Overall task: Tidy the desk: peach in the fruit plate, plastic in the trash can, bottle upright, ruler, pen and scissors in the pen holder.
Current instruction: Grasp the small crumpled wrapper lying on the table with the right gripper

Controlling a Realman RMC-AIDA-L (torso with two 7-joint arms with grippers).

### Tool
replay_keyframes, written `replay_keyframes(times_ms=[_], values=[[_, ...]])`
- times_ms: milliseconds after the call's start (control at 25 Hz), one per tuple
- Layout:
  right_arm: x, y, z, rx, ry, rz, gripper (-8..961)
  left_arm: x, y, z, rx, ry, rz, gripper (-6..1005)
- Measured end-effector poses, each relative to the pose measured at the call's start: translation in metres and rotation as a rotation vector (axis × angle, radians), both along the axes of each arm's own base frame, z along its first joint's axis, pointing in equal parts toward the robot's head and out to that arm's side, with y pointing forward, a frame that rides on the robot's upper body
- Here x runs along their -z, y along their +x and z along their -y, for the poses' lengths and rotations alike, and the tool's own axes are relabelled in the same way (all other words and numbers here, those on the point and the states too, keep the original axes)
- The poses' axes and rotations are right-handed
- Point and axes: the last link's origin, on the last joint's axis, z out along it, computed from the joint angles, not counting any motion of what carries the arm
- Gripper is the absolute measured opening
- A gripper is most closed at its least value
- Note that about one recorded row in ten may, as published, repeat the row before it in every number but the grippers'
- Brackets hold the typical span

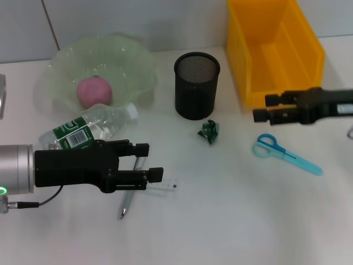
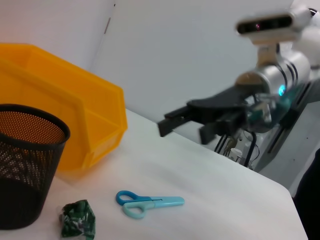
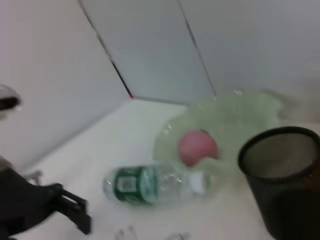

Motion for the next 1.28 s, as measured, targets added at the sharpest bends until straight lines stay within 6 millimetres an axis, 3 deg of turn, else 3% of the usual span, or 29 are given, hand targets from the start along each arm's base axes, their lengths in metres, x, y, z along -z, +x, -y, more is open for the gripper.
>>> replay_keyframes(times_ms=[80, 200, 320, 400, 480, 600, 1000, 1280], values=[[0.0, -0.005, -0.005, 0.014, -0.013, 0.024, 813, 0.0, -0.001, 0.0, 0.003, 0.002, -0.003, 784], [0.001, -0.034, -0.031, 0.064, -0.074, 0.14, 811, -0.001, -0.003, 0.001, 0.013, 0.012, -0.009, 784], [0.006, -0.049, -0.041, 0.076, -0.112, 0.196, 808, -0.001, -0.005, 0.002, 0.017, 0.019, -0.011, 784], [0.017, -0.066, -0.054, 0.088, -0.147, 0.298, 807, 0.0, -0.006, 0.002, 0.021, 0.026, -0.014, 784], [0.022, -0.071, -0.059, 0.094, -0.15, 0.333, 805, 0.001, -0.01, 0.002, 0.019, 0.046, -0.027, 784], [0.047, -0.088, -0.071, 0.089, -0.178, 0.449, 803, 0.004, -0.013, 0.002, 0.011, 0.051, -0.038, 784], [0.101, -0.097, -0.08, 0.066, -0.184, 0.609, 795, 0.006, -0.015, 0.003, 0.007, 0.045, -0.049, 785], [0.113, -0.088, -0.078, 0.066, -0.163, 0.649, 789, 0.007, -0.015, 0.004, 0.006, 0.042, -0.047, 785]])
